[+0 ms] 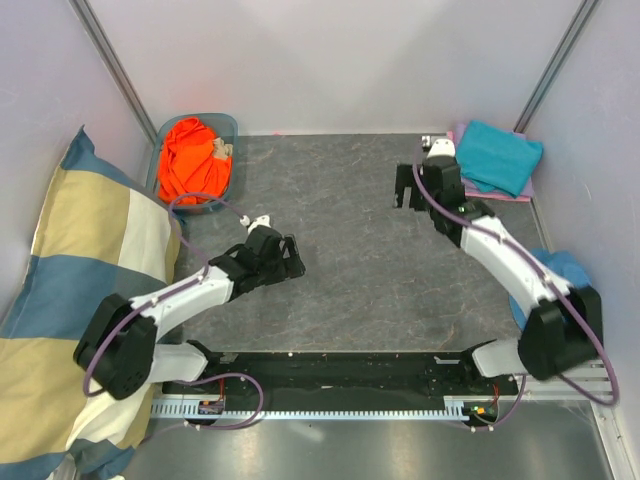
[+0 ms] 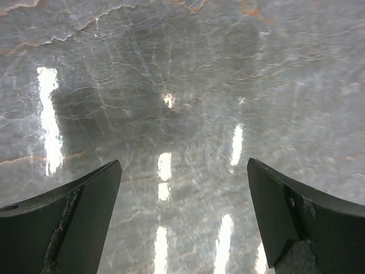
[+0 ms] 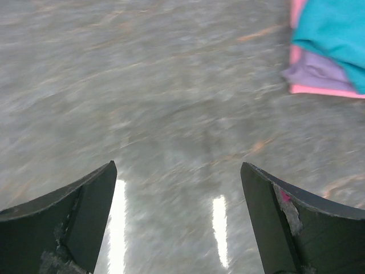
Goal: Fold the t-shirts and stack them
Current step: Put the neatly folded tshirt into the corner of the board with the right arm
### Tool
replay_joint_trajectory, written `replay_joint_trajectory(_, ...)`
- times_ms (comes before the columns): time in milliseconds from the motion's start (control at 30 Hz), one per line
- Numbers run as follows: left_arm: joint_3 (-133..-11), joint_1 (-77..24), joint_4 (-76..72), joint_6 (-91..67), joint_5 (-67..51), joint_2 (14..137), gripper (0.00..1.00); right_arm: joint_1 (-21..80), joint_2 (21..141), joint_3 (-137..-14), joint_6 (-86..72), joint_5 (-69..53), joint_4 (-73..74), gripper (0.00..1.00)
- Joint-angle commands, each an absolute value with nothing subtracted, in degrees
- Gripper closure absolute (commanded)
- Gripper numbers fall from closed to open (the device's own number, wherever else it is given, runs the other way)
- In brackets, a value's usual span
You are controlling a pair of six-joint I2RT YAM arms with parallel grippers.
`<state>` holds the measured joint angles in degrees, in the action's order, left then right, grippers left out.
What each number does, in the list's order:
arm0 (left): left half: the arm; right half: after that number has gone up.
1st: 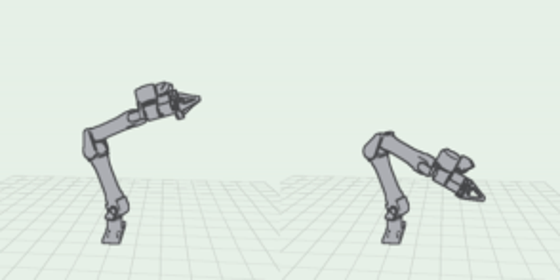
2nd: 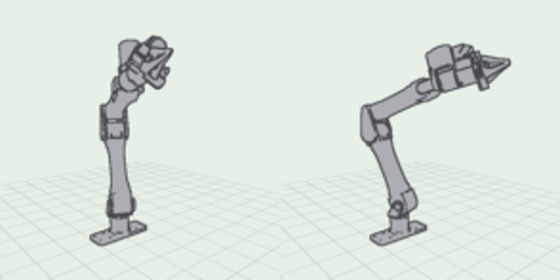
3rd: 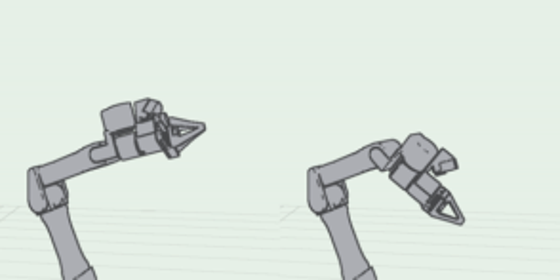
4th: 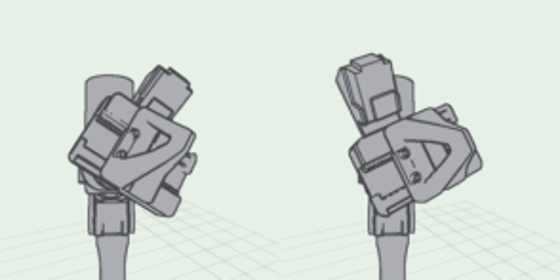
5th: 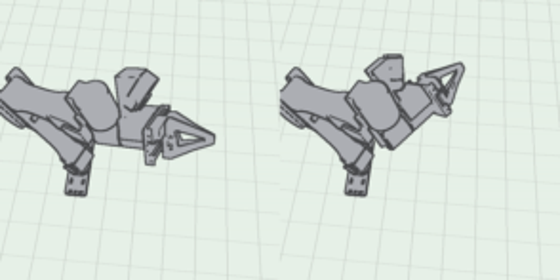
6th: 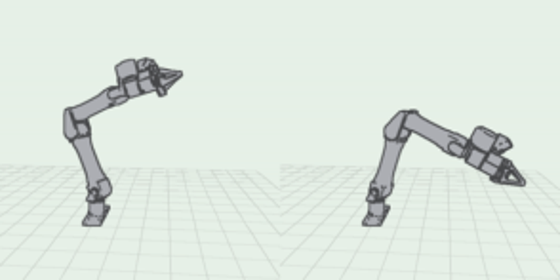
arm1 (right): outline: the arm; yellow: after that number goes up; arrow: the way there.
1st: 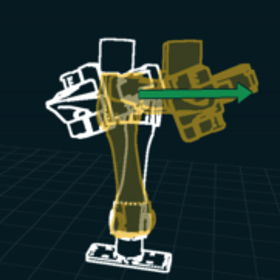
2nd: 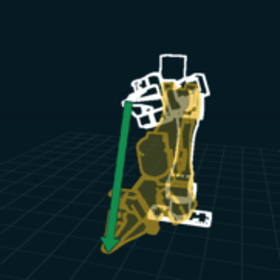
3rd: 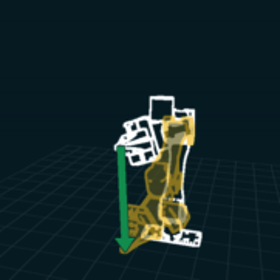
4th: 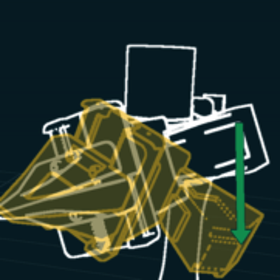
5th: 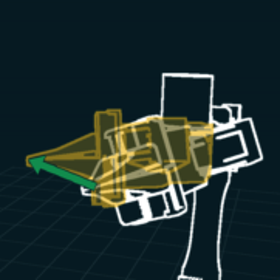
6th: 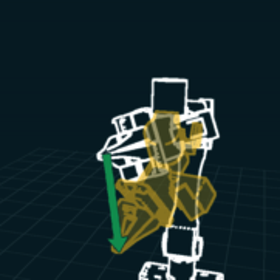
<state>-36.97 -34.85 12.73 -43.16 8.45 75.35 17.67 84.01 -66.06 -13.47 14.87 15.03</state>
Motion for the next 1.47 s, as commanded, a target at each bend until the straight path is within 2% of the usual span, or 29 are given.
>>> replay_joint_trajectory(0,-36.39,-35.07,15.2,-41.66,9.4,67.7,0.0,22.92,69.3,-57.85,-17.83,15.99,13.88,0.02)
replay_joint_trajectory(333,-35.33,-35.6,19.07,-39.9,13.36,52.84,0.0,32.25,47.91,-42.46,-25.22,20.21,19.76,0.02)
replay_joint_trajectory(767,-33.84,-35.77,28.91,-38.58,19.51,38.61,0.0,33.4,29.99,-37.27,-31.37,20.92,31.55,0.02)
replay_joint_trajectory(1067,-31.38,-35.77,34.54,-39.11,22.32,27.43,0.0,33.58,28.56,-36.74,-31.64,20.74,31.29,0.02)
replay_joint_trajectory(1433,-32.17,-35.77,35.24,-39.99,24.34,28.3,0.0,33.58,29.27,-36.39,-31.38,21.27,30.59,0.02)
